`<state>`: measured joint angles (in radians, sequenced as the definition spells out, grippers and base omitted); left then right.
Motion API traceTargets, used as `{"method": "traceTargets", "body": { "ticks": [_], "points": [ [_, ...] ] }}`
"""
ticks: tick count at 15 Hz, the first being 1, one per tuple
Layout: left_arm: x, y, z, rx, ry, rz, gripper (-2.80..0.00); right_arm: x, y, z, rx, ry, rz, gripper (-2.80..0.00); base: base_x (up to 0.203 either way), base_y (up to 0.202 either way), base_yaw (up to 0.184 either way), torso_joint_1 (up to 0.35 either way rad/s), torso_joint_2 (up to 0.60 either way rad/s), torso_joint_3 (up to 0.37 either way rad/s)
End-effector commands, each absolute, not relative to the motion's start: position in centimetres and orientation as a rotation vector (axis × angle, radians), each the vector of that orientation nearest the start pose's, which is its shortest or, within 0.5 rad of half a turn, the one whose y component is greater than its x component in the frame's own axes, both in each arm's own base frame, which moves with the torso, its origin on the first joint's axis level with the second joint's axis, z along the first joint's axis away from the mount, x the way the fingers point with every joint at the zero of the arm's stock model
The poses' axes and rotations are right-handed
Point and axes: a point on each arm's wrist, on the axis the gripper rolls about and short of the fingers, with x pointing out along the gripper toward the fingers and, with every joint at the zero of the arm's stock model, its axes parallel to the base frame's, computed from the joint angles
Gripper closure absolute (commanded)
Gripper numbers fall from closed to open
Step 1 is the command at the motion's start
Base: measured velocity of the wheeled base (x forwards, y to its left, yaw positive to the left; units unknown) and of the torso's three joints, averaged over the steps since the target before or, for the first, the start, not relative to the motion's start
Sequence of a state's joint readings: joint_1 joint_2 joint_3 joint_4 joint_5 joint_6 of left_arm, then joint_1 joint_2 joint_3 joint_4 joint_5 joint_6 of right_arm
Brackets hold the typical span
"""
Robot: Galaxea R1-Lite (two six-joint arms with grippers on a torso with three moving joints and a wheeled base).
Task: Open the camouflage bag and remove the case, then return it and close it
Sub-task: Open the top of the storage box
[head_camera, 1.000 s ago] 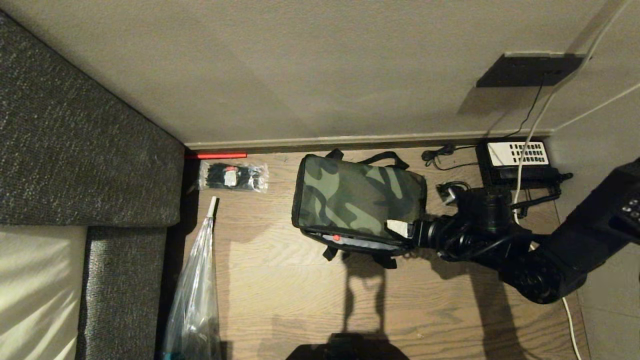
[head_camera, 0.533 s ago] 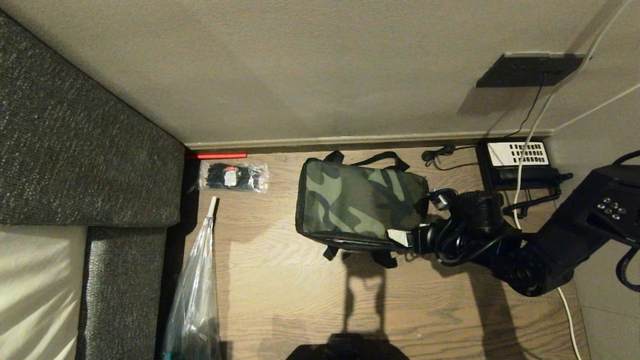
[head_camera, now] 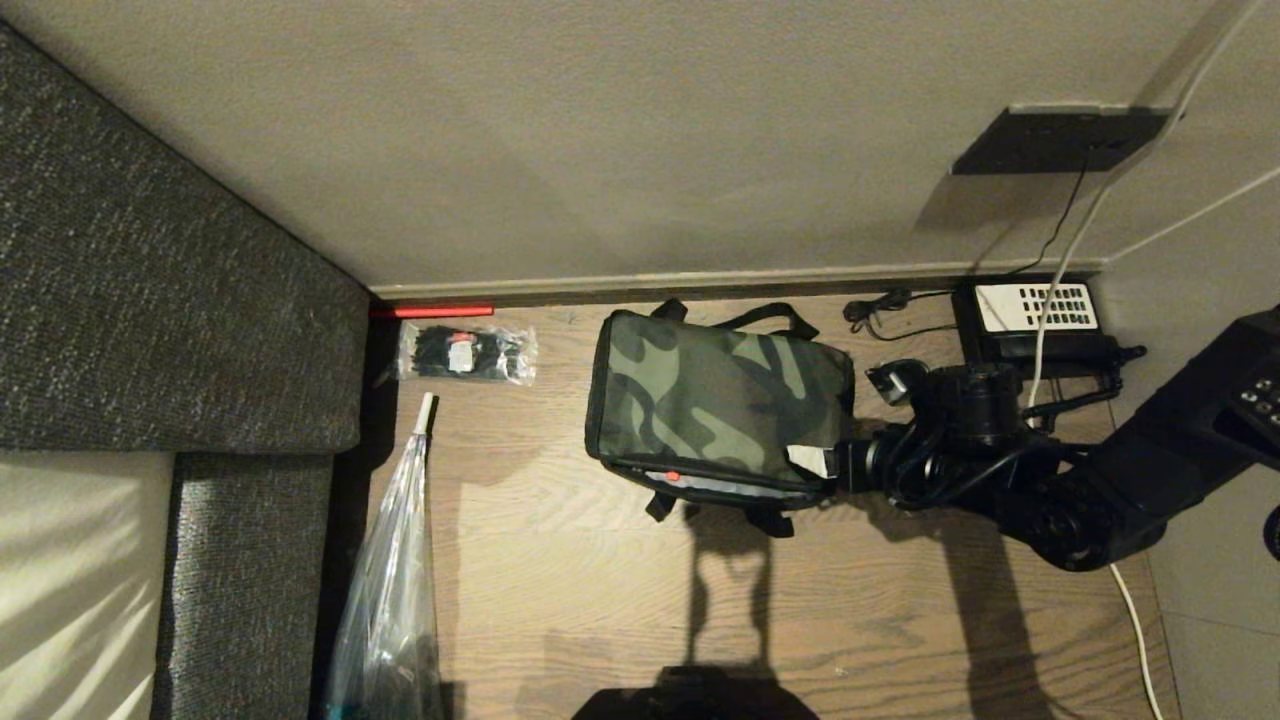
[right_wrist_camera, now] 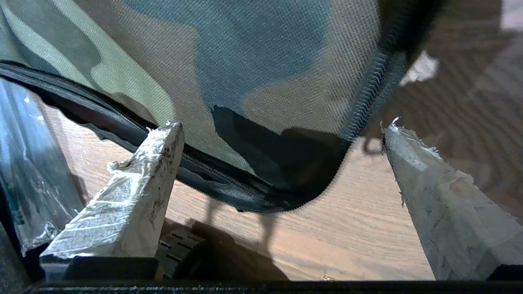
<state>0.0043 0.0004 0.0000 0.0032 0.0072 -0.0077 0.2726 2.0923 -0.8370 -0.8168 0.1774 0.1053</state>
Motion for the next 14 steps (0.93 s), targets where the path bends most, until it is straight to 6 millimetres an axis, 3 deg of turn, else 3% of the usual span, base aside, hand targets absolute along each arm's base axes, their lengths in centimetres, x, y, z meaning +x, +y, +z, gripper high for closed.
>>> {"method": "traceTargets", "body": {
  "ticks": [1,5,9,11,14],
  "points": [
    [-2.3,0.0,7.4,-0.008,0.006,0.012,0.0,35.2,10.3,7.5,0.081,0.455,0.421,-2.8,0.0,0.0,0.0,0.0,0.0,0.0],
    [-2.3,0.0,7.4,-0.008,0.006,0.014,0.0,35.5,10.5,6.5,0.084,0.478,0.42,-2.8,0.0,0.0,0.0,0.0,0.0,0.0],
    [-2.3,0.0,7.4,-0.008,0.005,0.012,0.0,35.4,12.7,6.1,0.2,0.512,0.443,-2.8,0.0,0.0,0.0,0.0,0.0,0.0],
    [-2.3,0.0,7.4,-0.008,0.006,0.012,0.0,35.5,13.6,6.6,0.268,0.508,0.449,-2.8,0.0,0.0,0.0,0.0,0.0,0.0],
    [-2.3,0.0,7.4,-0.008,0.006,0.012,0.0,36.4,14.3,9.7,0.444,0.433,0.442,-2.8,0.0,0.0,0.0,0.0,0.0,0.0]
  ]
}}
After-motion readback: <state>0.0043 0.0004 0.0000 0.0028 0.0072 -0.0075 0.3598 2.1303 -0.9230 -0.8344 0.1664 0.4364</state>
